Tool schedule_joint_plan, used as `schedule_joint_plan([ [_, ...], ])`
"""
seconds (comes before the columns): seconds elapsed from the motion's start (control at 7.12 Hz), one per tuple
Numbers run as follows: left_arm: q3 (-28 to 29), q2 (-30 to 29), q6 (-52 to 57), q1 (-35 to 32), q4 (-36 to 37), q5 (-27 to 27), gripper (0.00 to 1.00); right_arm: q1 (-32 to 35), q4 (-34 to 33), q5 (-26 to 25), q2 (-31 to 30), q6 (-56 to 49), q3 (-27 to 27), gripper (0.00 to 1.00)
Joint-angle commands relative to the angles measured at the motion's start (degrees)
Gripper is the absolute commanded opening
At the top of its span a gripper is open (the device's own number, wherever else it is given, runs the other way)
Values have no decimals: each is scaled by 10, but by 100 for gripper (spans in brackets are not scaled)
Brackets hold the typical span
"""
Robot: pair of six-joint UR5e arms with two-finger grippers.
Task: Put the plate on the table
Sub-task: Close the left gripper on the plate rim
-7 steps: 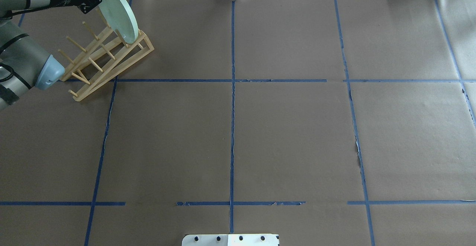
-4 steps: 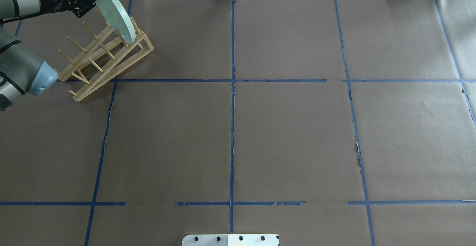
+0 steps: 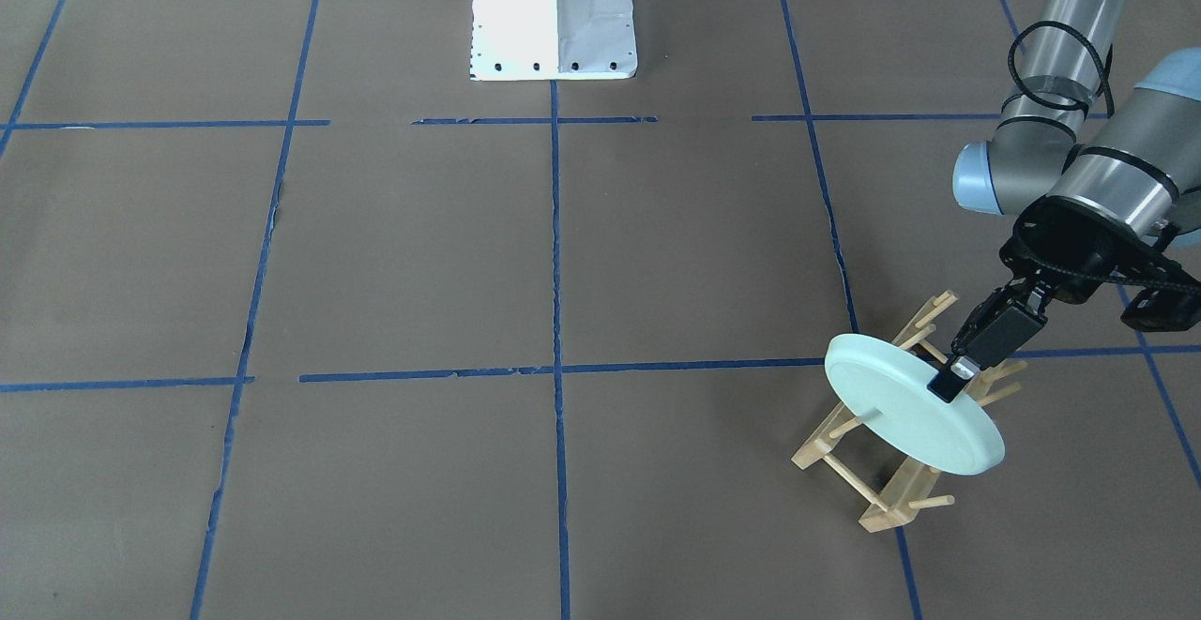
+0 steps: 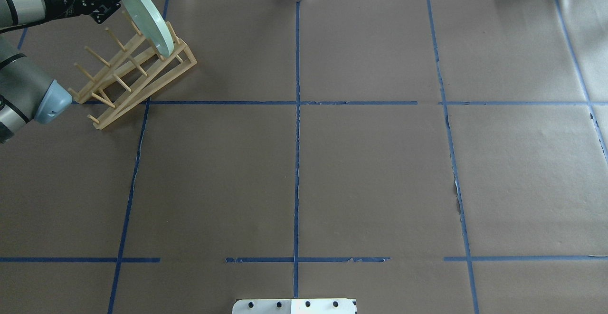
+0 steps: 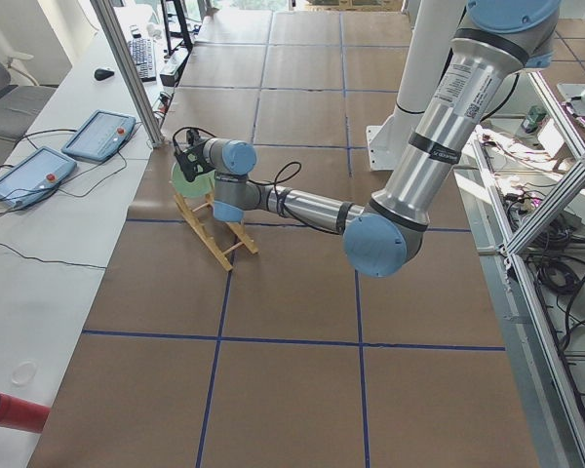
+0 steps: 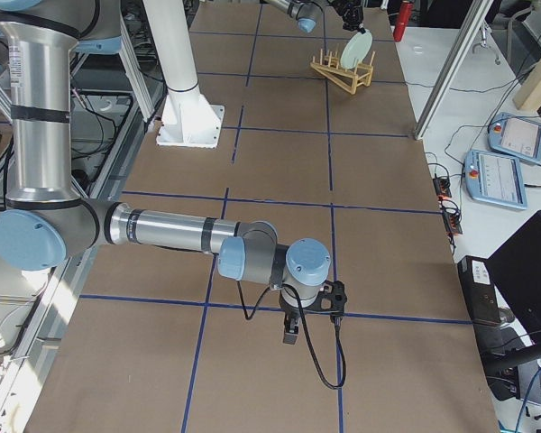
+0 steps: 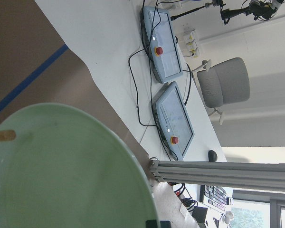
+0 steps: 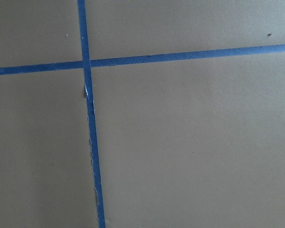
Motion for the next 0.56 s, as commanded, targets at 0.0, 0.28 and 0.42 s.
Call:
schedule_joint_plan([
  [0.0,1,4,-36,0,-20,22,0,0,0,0,0,0,0,100],
  [0.28,0,4,-86,-11,-38,26,0,0,0,0,0,0,-1,100],
  [0.42,-1,4,-93,-23,-39,25,0,0,0,0,0,0,0,100],
])
